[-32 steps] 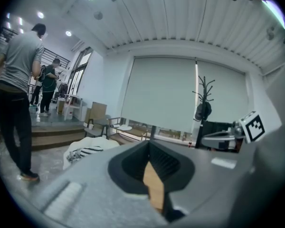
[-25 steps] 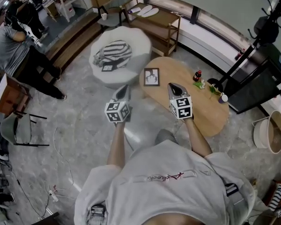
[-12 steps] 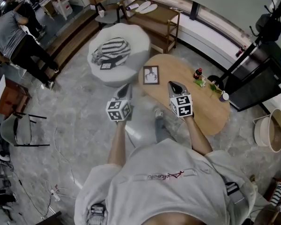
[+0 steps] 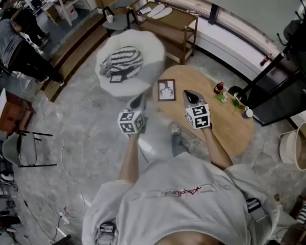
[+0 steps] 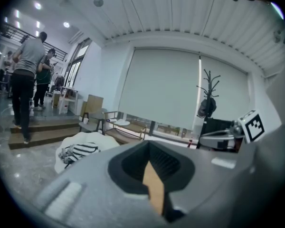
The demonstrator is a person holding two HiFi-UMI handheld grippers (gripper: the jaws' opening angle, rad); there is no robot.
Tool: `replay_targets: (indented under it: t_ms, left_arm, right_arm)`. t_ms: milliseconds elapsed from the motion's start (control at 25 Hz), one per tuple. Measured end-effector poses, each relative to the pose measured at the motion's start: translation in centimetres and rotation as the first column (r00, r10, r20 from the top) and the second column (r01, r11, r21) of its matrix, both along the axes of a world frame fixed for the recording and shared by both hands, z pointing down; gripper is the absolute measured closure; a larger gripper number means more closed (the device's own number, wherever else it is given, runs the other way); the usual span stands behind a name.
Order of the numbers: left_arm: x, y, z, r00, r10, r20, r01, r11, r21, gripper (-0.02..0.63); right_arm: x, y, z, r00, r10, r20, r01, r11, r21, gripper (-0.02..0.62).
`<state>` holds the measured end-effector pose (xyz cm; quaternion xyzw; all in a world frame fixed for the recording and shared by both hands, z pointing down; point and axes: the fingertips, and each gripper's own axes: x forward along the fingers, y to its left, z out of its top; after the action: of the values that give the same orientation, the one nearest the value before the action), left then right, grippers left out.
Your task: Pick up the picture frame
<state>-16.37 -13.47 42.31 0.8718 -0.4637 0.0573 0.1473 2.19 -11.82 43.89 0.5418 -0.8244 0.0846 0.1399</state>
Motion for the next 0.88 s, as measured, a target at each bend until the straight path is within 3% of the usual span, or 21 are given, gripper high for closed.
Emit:
replay_targets:
  t_ms: [880]
  left_arm:
    - [4.7,-22.8,-1.7,1.000,-0.010,0.015,0.010,1.000,-0.006,0.606]
  right_arm:
    - [3.7,-22.8,-1.8,1.000,-0.028,0.008,0.028,0.999,-0.016,0.589]
